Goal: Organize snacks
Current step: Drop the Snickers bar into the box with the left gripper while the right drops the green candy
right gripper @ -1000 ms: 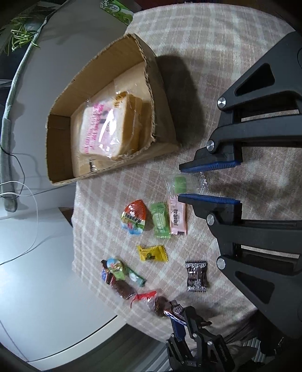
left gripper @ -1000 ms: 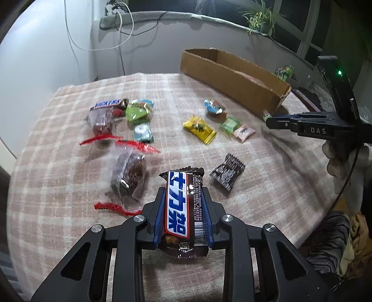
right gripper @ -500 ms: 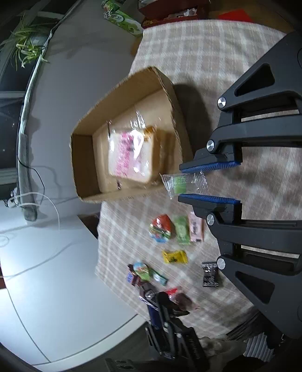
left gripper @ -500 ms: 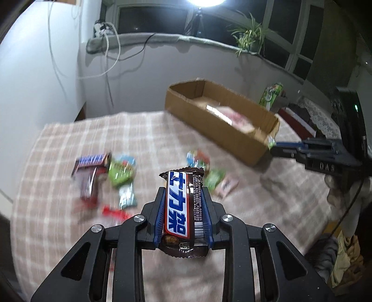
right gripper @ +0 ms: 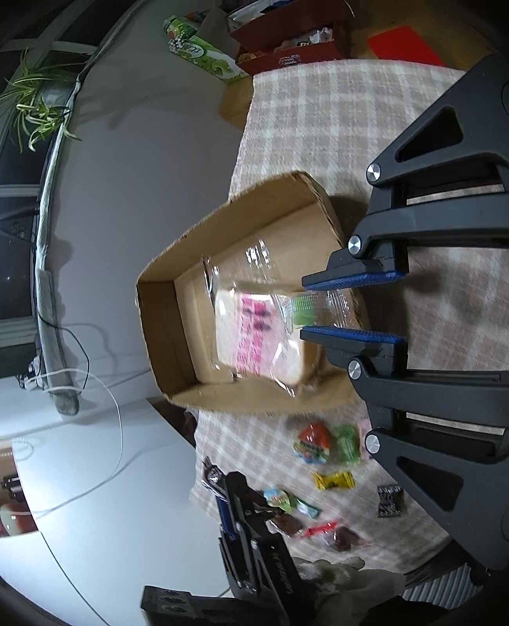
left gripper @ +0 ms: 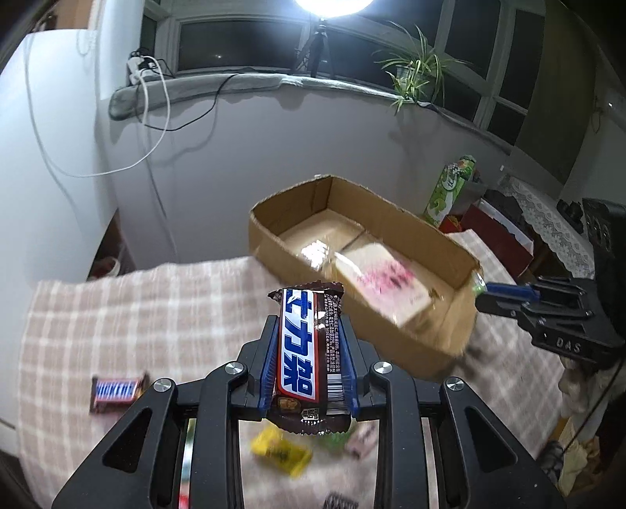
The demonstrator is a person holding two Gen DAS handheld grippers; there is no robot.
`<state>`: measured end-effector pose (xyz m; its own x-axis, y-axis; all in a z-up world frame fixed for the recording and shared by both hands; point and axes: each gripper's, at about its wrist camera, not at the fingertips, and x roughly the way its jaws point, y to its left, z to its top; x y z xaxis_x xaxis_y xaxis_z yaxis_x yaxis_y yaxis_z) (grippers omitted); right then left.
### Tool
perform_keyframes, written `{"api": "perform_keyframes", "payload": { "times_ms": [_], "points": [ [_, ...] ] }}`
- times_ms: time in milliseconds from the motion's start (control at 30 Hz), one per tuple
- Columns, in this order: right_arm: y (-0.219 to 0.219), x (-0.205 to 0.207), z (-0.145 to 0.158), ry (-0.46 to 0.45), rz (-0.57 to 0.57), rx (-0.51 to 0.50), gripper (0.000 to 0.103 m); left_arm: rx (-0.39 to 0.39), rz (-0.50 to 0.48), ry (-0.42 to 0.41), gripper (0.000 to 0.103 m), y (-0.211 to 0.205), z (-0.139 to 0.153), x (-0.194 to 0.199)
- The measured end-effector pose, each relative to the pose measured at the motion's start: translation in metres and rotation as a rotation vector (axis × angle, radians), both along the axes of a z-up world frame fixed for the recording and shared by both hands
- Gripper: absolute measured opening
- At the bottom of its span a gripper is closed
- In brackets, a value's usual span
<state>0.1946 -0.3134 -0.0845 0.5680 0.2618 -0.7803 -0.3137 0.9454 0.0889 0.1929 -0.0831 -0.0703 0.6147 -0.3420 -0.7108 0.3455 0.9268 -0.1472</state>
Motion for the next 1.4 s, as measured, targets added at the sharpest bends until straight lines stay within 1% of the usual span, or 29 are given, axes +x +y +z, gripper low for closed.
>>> {"api": "perform_keyframes", "payload": {
  "times_ms": [300, 567, 833, 900, 933, 967, 1033, 1233, 1400],
  "points": [
    [-0.017, 0.033, -0.014, 0.027, -0.039, -0.005, 0.02, 0.022, -0.013, 0.014, 0.026, -0.026, -0.008, 0.058],
    [-0.023, 0.05, -0.021, 0.038, -0.045, -0.007, 0.02, 0.05, -0.022, 0.042, 0.026, -0.049, -0.023, 0.09],
    [-0.021, 0.055, -0.023, 0.031, -0.041, -0.02, 0.021, 0.066, -0.033, 0.061, 0.027, -0.06, -0.028, 0.1],
    [-0.02, 0.054, -0.021, 0.027, -0.041, -0.021, 0.027, 0.067, -0.028, 0.059, 0.028, -0.062, -0.028, 0.101],
    [-0.02, 0.053, -0.02, 0.023, -0.045, -0.024, 0.031, 0.066, -0.023, 0.059, 0.031, -0.062, -0.028, 0.101],
    [-0.021, 0.053, -0.019, 0.019, -0.046, -0.025, 0.032, 0.064, -0.02, 0.058, 0.035, -0.062, -0.027, 0.102],
    [-0.022, 0.051, -0.017, 0.018, -0.047, -0.021, 0.032, 0.06, -0.016, 0.052, 0.04, -0.062, -0.025, 0.101],
    [-0.017, 0.038, -0.01, 0.011, -0.039, -0.009, 0.032, 0.048, -0.015, 0.043, 0.04, -0.058, -0.017, 0.096],
    [-0.003, 0.015, 0.002, -0.006, -0.004, 0.006, 0.032, 0.032, -0.01, 0.028, 0.04, -0.047, -0.003, 0.08]
  ]
}}
